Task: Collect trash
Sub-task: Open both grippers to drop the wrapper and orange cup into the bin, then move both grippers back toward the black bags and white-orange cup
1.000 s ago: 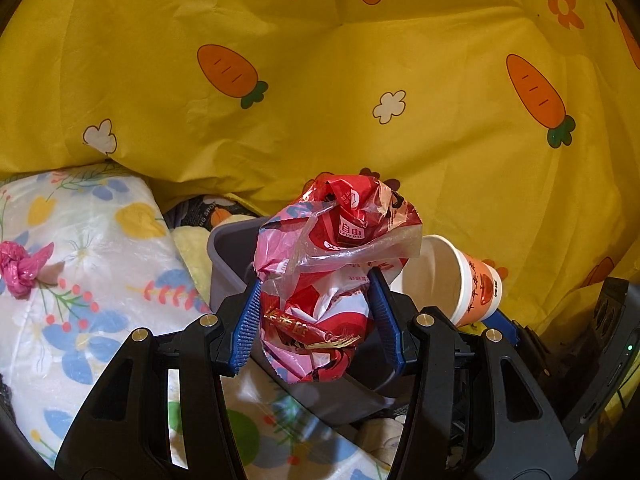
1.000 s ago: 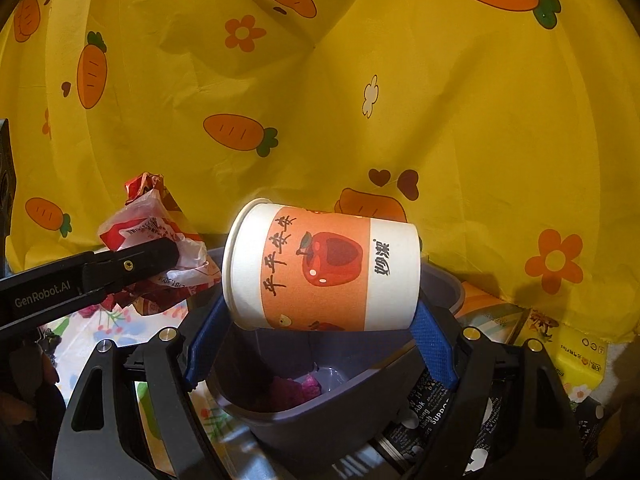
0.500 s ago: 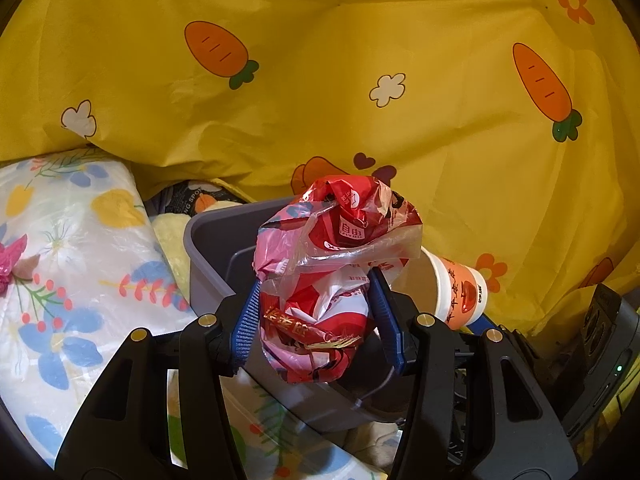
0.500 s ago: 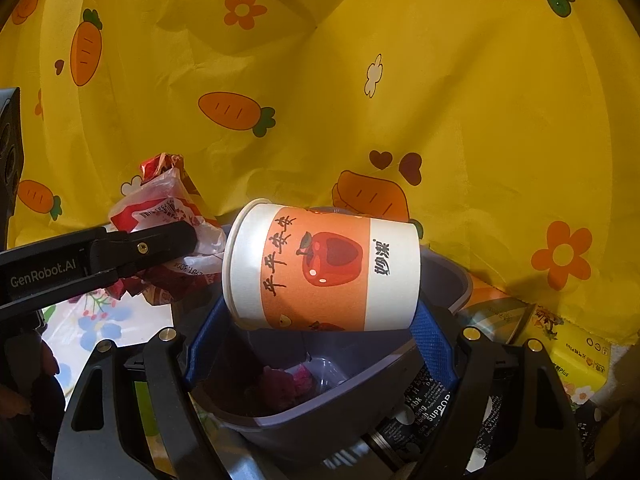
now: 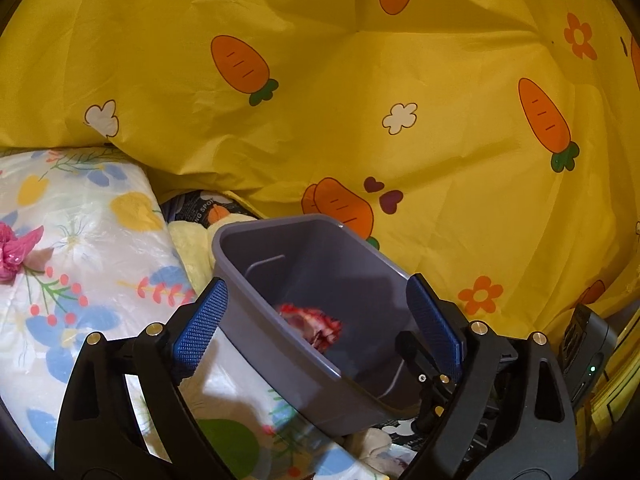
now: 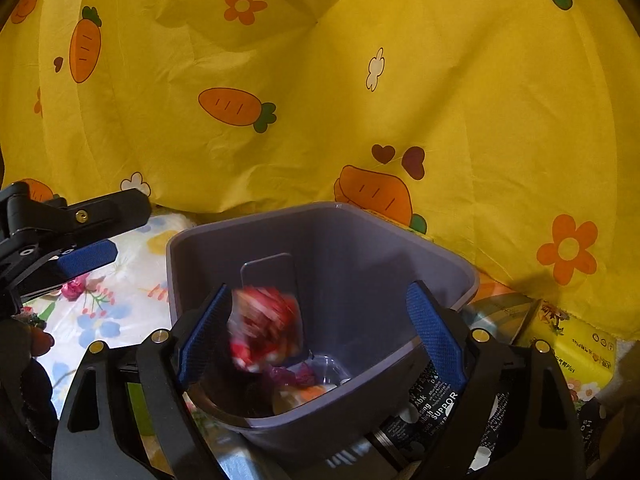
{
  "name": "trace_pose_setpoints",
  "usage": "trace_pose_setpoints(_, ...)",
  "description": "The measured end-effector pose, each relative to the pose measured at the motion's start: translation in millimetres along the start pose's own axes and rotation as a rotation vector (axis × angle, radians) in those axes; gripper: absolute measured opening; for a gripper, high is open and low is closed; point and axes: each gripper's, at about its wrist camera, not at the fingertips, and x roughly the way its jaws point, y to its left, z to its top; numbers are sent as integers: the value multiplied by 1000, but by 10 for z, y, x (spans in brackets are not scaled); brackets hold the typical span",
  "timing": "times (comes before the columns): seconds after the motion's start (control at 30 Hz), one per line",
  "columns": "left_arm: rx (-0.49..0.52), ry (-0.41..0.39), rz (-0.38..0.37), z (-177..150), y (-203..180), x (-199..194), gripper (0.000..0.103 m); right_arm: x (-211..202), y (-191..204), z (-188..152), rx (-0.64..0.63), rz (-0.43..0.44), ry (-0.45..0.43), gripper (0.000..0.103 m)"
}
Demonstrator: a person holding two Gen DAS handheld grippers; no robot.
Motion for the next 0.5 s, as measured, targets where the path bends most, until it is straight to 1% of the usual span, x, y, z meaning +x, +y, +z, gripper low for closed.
trace_pose_setpoints(0.13, -12, -31, 31, -44, 73, -178, 89, -64, -22, -13, 13, -15, -15, 86)
trace_pose_setpoints(0.23, -14, -60, 77, -103, 130, -358, 89, -119, -23, -19, 22, -25, -27, 86)
trace_pose_setpoints(0.4, -9, -106, 196, -232, 212, -737, 89, -236, 29, -53, 37, -22, -46, 86)
trace_pose_setpoints(0.5, -20, -132, 259, -322, 284, -988, 89, -285, 103, -87, 40, -1, -44, 86)
